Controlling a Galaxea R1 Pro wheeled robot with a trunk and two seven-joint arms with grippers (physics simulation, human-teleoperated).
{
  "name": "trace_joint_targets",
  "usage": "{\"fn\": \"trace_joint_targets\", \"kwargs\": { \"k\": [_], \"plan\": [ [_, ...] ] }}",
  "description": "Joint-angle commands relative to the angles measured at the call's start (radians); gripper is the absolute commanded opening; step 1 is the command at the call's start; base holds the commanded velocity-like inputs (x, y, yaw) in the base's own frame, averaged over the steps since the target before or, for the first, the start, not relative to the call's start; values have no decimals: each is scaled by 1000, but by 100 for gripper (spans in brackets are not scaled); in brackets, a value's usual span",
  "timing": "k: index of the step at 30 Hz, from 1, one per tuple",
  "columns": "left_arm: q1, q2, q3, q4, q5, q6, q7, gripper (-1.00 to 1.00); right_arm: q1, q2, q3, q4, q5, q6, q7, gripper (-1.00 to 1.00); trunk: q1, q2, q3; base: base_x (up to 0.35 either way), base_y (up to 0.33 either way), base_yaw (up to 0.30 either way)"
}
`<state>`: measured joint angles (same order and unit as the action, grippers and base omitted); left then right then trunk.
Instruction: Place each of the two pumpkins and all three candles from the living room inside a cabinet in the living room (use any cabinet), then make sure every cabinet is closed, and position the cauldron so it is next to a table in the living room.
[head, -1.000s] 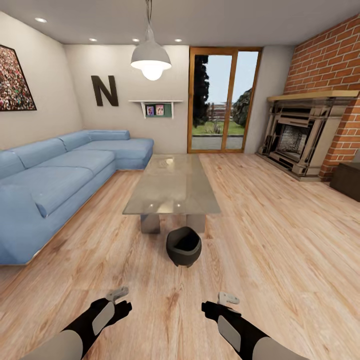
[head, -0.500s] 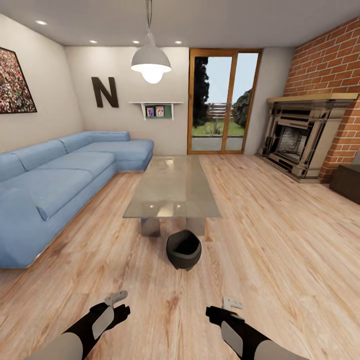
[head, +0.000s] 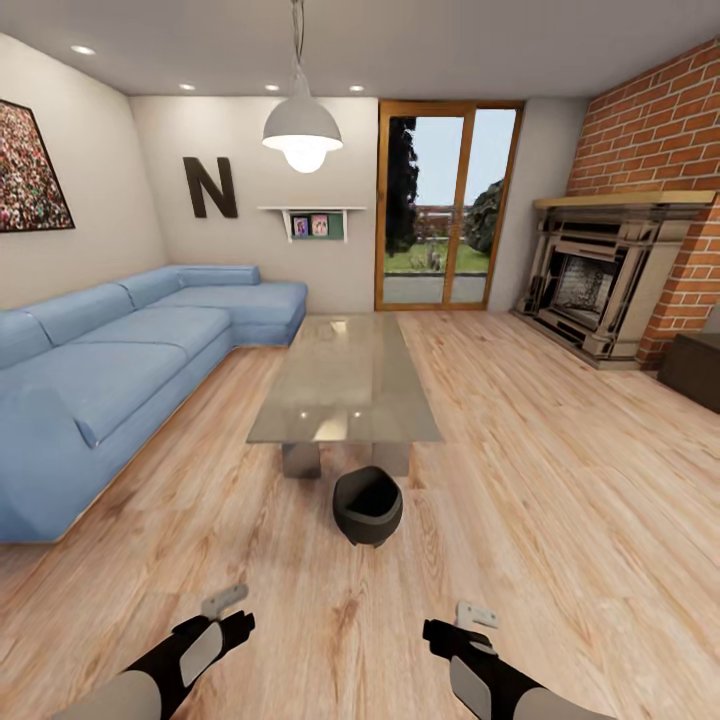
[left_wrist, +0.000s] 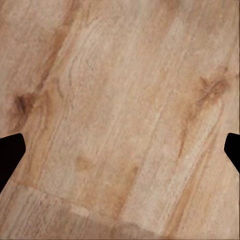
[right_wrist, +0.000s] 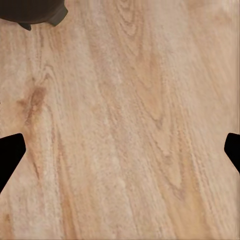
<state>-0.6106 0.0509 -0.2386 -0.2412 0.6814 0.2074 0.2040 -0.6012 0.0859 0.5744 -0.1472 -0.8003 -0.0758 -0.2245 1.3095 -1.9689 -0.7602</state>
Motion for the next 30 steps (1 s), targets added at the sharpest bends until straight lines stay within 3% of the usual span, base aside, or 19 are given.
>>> {"fn": "trace_joint_targets", "kwargs": {
  "k": [1, 12, 30],
  "plan": [
    [0, 2, -8, -3, 9, 4, -3, 100, 0, 0, 8, 1, -11, -5, -4, 100, -4, 7, 2, 0, 0, 0],
    [0, 2, -10, 26, -18, 2, -21, 100, 0, 0, 8, 11, -12, -30, -4, 100, -46, 84, 37, 0, 0, 0],
    [0, -1, -11, 26, -20, 1, -21, 100, 0, 0, 10, 15, -11, -50, -4, 100, -115, 210, 93, 0, 0, 0]
  ]
}}
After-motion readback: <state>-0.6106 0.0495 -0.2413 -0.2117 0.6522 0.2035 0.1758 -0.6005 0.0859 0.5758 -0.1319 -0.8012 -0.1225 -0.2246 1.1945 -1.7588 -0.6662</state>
